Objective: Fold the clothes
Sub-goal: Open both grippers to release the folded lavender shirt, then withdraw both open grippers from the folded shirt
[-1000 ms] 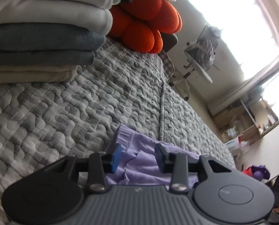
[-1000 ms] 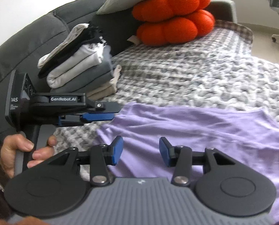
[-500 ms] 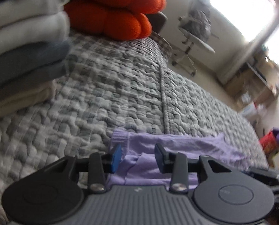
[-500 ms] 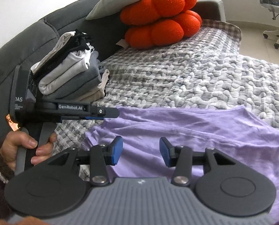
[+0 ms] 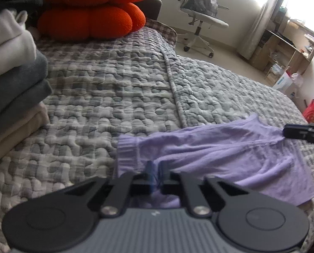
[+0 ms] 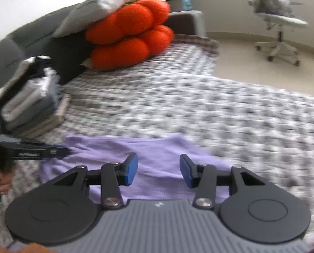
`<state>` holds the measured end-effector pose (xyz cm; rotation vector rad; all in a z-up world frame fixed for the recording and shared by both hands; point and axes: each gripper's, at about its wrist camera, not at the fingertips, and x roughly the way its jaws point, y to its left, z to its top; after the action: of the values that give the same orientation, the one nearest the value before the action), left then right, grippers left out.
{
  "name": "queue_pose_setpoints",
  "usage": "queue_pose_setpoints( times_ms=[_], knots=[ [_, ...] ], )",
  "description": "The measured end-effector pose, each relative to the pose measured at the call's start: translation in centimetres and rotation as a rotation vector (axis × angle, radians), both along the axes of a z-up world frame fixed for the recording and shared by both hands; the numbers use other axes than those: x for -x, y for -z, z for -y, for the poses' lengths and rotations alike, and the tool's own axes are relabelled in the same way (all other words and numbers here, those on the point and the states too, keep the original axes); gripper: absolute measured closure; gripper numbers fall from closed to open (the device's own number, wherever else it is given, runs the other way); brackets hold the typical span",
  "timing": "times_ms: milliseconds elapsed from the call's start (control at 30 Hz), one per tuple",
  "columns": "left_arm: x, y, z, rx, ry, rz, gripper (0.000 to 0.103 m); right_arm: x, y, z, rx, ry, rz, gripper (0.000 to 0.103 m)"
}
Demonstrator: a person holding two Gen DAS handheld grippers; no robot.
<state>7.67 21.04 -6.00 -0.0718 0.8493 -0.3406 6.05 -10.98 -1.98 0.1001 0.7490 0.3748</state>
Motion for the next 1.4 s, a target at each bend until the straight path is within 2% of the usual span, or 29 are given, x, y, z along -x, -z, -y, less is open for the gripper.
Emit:
queue_pose_setpoints(
  times_ms=[167, 233, 300, 433, 733, 933, 1000, 1233, 1400],
  knots=[
    [2.1, -1.1, 0.2, -0.004, -0.051, 0.141, 0.1, 0.3, 0.1, 2.6, 0.015, 0.071, -0.003, 0.055],
    [2.5, -1.5, 0.0, 0.013, -0.09, 0.184, 0.1, 0.4, -0.1, 3.4, 0.026, 0.094, 0.007, 0.055],
    [2.4, -1.5, -0.1, -0.003, -0.139, 0.202, 0.1, 0.4, -0.2, 4.0, 0.028, 0.104, 0.011, 0.055],
    [1.6, -1.2, -0.5, -0.002, -0.195, 0.16, 0.096, 0.3, 0.0, 4.2, 0.028, 0.072, 0.006, 0.055],
    [3.6, -1.5, 2.1, 0.037, -0.114, 0.182, 0.078, 0.2, 1.1, 0.9, 0.082, -0.147, 0.029, 0.055],
    [3.8, -1.0, 3.9, 0.031, -0.072, 0.163, 0.064, -0.4, 1.4, -0.1, 0.069, -0.228, 0.03, 0.055],
    [3.5, -0.9, 4.3, 0.033, -0.058, 0.157, 0.061, -0.6, 1.7, -0.2, 0.07, -0.243, 0.023, 0.055],
    [2.8, -0.5, 5.2, 0.023, -0.022, 0.146, 0.06, -0.9, 2.5, -0.3, 0.088, -0.252, 0.003, 0.055],
    [2.1, -0.1, 5.3, 0.02, 0.024, 0.121, 0.05, -0.8, 2.7, -0.4, 0.101, -0.266, -0.003, 0.055]
  ],
)
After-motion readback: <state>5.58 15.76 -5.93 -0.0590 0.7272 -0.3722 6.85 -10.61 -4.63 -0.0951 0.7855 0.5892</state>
